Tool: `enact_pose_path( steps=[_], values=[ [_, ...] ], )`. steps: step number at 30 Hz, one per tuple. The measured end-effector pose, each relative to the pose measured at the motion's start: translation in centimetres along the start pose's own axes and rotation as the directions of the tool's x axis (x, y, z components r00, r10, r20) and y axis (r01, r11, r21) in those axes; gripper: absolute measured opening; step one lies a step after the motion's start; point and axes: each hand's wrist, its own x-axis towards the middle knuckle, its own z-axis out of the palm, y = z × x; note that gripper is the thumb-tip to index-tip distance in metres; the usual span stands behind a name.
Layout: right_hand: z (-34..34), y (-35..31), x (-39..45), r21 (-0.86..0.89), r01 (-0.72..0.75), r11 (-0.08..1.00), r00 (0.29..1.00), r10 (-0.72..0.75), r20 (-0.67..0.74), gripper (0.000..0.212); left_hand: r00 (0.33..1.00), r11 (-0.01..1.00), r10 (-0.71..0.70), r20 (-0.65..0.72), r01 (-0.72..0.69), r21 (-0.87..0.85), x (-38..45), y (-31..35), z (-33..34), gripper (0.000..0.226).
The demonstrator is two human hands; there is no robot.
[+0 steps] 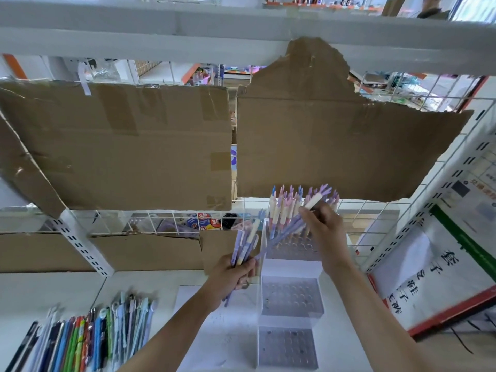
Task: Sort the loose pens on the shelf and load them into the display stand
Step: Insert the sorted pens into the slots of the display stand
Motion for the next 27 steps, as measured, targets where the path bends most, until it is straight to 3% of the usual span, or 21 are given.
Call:
enact_pose_path(
  steps=[3,6,10,15,24,27],
  values=[
    [-0.6,0.0,0.4,-0.078,0.07,0.994,0.99,-0.079,-0.12,0.028,0.999,0.999,-0.036,-0.038,0.035,-0.012,0.0,-0.3,-0.4,0.013],
    [-0.9,0.4,0.5,-0.257,0.148,0.955,0.974,-0.185,-0.129,0.024,0.996,0.998,-0.049,-0.072,0.045,-0.054,-0.3,-1.0,-1.4,0.014],
    [-0.6,0.7,0.0,-0.29,0.214,0.933,0.937,-0.28,-0.208,0.021,0.994,0.995,-0.062,-0.095,0.055,-0.078,-0.7,-1.9,-2.4,0.014],
    [0.2,1.6,0.3,-0.426,0.329,0.843,0.889,-0.429,-0.163,0.02,0.99,0.992,-0.079,-0.12,0.066,-0.109,-1.4,-2.5,-3.7,0.015],
    [1.2,3.6,1.5,-0.546,0.339,0.766,0.933,-0.35,0.087,0.015,0.99,0.991,-0.059,-0.13,0.043,-0.125,-1.8,-3.0,-4.4,0.013],
    [1.7,4.0,1.9,-0.616,0.243,0.75,0.97,-0.201,0.138,0.019,0.991,0.99,-0.053,-0.124,0.037,-0.135,-1.7,-2.9,-4.2,0.013]
  ],
)
